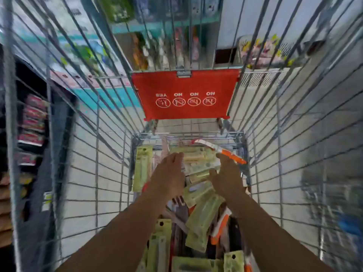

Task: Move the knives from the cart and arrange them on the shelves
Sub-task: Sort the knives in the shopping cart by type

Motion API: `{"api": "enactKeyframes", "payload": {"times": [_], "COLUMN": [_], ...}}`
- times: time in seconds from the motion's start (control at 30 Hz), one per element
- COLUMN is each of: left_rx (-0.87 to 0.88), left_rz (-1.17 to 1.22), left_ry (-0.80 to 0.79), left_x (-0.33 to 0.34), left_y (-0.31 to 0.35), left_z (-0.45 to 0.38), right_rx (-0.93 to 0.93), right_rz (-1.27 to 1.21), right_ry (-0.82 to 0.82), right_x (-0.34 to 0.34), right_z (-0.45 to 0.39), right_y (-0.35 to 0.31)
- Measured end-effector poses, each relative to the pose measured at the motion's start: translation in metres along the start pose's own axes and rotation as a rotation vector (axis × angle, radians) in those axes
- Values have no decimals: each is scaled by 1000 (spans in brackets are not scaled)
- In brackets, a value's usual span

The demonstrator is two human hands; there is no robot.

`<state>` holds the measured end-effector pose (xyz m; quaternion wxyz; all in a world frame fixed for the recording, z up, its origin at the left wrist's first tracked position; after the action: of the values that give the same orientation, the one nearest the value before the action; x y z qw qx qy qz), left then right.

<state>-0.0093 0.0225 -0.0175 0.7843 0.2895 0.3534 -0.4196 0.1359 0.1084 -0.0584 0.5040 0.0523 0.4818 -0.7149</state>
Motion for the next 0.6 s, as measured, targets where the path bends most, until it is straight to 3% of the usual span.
{"api": "enactKeyframes", "payload": {"times": [0.2,0.37,0.6], "left_rx": [48,93,102], "left_rz": [-83,-156,-166], "left_ry": [15,-13,-58], "left_x": [15,32,56], "left_y": [-3,-2,-9], "left_z": [-39,-70,-63], "right_rx": [-78,55,54], "right_rz": [203,322,399], "right_ry": [53,-26,-8], "right_x": [1,9,22], "right_z": [-35,-52,-31], "right_y": [1,15,30]}}
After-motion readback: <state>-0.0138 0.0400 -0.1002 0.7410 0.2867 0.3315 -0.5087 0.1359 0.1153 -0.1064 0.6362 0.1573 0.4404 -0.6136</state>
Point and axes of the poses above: each hand's wrist, its own z-axis away from the middle knuckle, its own x-axis out of the palm, y = z × x, the point moved 3 cm from there along -z, towards the middle knuckle, and after that the axes turned 11 degrees about -z, right-handed, at the moved point
